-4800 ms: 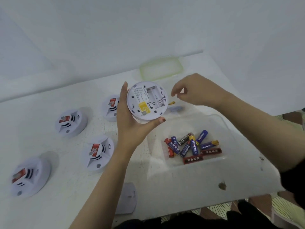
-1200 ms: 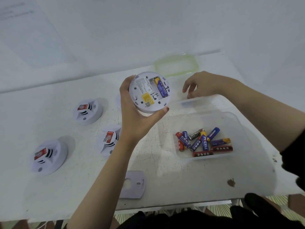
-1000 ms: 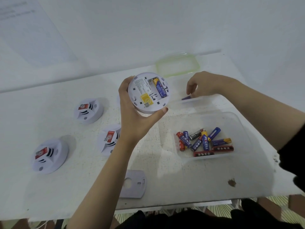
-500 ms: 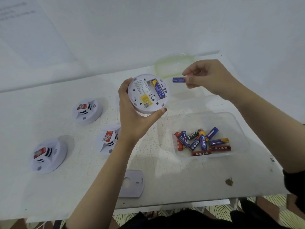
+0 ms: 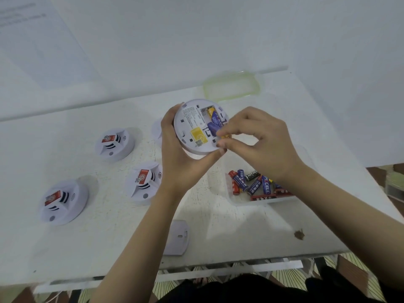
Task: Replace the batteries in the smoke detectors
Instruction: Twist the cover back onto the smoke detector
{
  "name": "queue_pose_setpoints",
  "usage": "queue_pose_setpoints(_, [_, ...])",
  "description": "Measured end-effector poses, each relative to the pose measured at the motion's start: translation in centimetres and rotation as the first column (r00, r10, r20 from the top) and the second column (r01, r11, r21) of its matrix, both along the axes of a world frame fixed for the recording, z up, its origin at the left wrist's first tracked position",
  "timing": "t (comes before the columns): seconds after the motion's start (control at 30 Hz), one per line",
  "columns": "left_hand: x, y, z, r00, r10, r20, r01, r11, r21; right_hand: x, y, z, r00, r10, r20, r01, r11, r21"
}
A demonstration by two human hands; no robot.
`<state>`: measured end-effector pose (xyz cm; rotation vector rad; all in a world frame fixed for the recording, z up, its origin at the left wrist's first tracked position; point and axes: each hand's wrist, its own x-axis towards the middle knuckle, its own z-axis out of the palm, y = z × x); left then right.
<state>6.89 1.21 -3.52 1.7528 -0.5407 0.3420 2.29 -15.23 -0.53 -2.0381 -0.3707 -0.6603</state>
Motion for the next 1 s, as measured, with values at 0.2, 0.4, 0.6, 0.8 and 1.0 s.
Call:
queue_pose_setpoints(0.2, [-2.4,-0.5,0.7,0.998,-0.05,-0.025,0.05,0.999,-0.005,-0.8,0.7,-0.9,1.0,0.014,0.013,-0.013,0.998,-0.059])
queue_pose_setpoints(0.4, [-3.6,0.2,1.3,0.993,-0.109,0.033,0.11,0.994,-0.01,-2.2,0.7,0.3,0.83,0.49,-0.265,-0.327,0.814,0.48])
queue_pose_setpoints(0.6, [-4.8,0.8,1.2,0.99,-0.13,0.049,0.129,0.991,0.031,-3.5,0.9,0.0,0.744,0.609,-0.275,-0.263,0.646,0.716])
queue_pose_setpoints(0.8, [-6.5,1.7,0.1,0.99,-0.142,0.019,0.141,0.989,0.051,-5.1,1.8,-1.1,0.781,0.526,-0.335,-0.153,0.683,0.715])
queue_pose_setpoints(1.0, [-7.8,2.8,-0.4,0.992,-0.12,0.035,0.117,0.991,0.066,-6.2,3.4,-1.2,0.8,0.496,-0.338,-0.086,0.652,0.753])
